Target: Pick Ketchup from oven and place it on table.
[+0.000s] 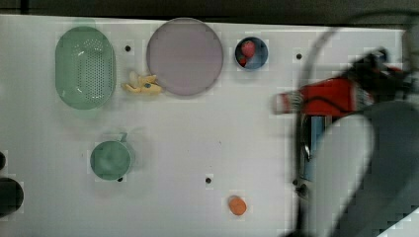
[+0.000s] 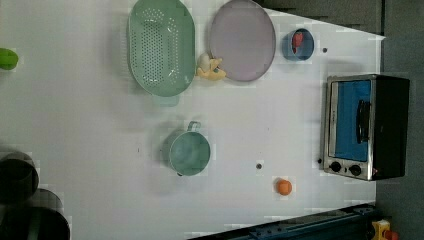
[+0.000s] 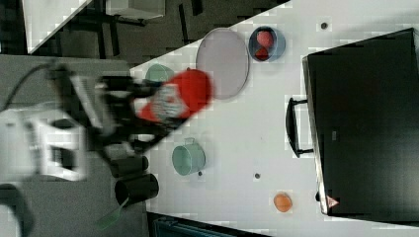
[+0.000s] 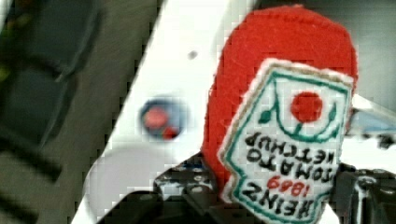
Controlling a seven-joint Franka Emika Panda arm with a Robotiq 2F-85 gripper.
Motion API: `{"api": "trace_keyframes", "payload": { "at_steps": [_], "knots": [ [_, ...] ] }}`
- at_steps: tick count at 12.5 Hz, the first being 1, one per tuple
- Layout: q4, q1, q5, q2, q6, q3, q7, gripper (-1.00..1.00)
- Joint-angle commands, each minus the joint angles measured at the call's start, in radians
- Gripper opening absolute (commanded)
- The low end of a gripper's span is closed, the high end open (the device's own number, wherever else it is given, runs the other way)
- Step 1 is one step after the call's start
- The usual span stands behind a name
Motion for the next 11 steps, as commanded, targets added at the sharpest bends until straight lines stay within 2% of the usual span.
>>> {"api": "trace_keyframes", "payload": {
  "at_steps": [1, 4, 7, 11],
  "knots": [
    [-0.016, 0.069, 0.008, 0.044, -0.042, 0.126, -0.035, 0.29],
    [-0.096, 0.075, -0.013, 0.053, -0.04, 0.245, 0.022, 0.29],
    [-0.265, 0.079, -0.038, 0.055, 0.0, 0.304, 0.179, 0.29],
    [-0.536, 0.079, -0.039, 0.085, 0.288, 0.307, 0.228, 0.29]
  ]
}}
